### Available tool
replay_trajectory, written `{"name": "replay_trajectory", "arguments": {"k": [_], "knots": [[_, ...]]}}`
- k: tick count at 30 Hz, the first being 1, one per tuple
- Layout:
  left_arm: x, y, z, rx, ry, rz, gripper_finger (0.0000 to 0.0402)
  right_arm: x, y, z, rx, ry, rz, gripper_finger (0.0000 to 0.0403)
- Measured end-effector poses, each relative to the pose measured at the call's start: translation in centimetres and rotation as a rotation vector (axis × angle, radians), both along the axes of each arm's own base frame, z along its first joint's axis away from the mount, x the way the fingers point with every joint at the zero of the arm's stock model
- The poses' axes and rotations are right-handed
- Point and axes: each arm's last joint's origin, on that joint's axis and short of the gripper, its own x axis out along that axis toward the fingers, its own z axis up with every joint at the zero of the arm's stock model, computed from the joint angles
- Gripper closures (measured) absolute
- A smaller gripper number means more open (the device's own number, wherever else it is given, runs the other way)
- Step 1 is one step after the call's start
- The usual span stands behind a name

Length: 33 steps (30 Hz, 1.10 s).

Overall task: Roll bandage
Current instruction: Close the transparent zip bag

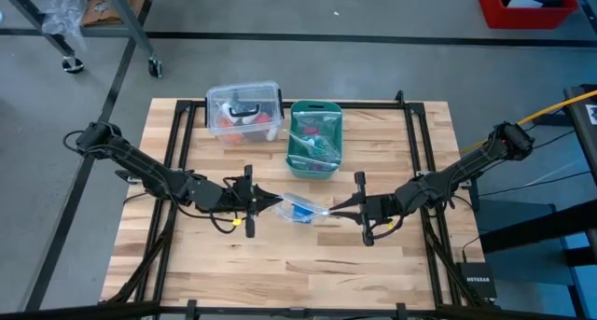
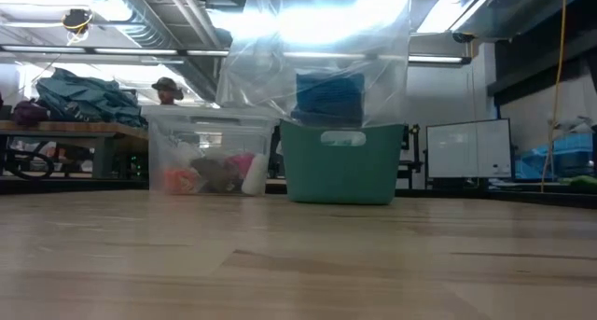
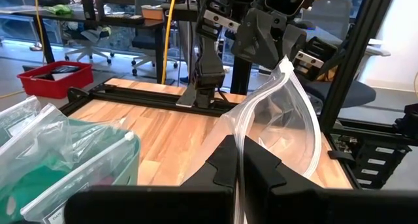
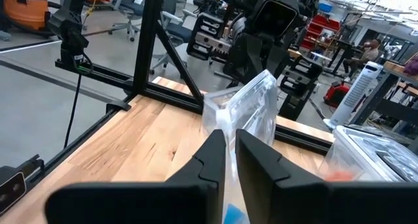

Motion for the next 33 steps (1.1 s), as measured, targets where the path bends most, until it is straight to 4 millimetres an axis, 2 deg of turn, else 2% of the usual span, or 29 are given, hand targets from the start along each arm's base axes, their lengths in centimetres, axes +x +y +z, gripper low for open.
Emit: {"name": "replay_trajectory", "arguments": {"k": [33], "knots": [[0.0,0.0,0.01,0.007,0.0,-0.001,0.0401,0.32,0.23,-0.04,0.004,-0.023,0.017,0.0363]]}}
